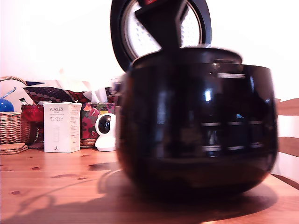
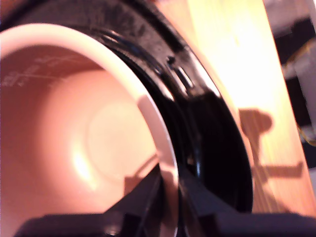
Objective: Place the pot you are holding inside the rice cooker
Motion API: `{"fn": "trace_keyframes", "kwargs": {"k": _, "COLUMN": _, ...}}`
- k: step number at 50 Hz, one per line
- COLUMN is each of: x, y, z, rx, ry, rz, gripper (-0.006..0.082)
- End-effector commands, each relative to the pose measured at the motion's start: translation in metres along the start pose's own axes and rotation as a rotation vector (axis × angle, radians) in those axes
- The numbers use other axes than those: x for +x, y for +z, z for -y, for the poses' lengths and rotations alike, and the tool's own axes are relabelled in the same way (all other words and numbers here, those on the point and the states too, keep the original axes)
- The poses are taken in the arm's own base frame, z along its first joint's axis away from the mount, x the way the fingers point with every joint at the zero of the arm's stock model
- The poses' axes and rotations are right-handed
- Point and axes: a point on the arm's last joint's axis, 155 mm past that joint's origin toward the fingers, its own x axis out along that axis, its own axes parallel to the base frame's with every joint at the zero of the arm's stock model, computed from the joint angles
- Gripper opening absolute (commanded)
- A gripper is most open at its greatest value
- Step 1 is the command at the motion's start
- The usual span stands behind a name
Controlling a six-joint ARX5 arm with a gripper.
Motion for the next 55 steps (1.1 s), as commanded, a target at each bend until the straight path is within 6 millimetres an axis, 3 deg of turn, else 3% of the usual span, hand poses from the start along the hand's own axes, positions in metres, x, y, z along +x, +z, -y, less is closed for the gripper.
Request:
{"fn": "trace_keyframes", "kwargs": {"k": 1, "x": -0.028, "y": -0.022, "z": -0.002, "rx": -0.055, "ry": 0.045, "rz": -0.016, "gripper": -0.0022}}
{"fn": "trace_keyframes", "kwargs": {"k": 13, "x": -0.042, "y": -0.030, "z": -0.004, "rx": -0.072, "ry": 0.071, "rz": -0.007, "gripper": -0.0023}}
{"fn": "trace_keyframes", "kwargs": {"k": 25, "x": -0.041, "y": -0.031, "z": -0.009, "rx": -0.080, "ry": 0.082, "rz": 0.002, "gripper": -0.0023}}
{"fn": "trace_keyframes", "kwargs": {"k": 42, "x": -0.025, "y": -0.026, "z": -0.010, "rx": -0.084, "ry": 0.088, "rz": 0.035, "gripper": -0.0023}}
{"fn": "trace_keyframes", "kwargs": {"k": 55, "x": -0.036, "y": -0.011, "z": -0.020, "rx": -0.100, "ry": 0.139, "rz": 0.114, "gripper": -0.0023}}
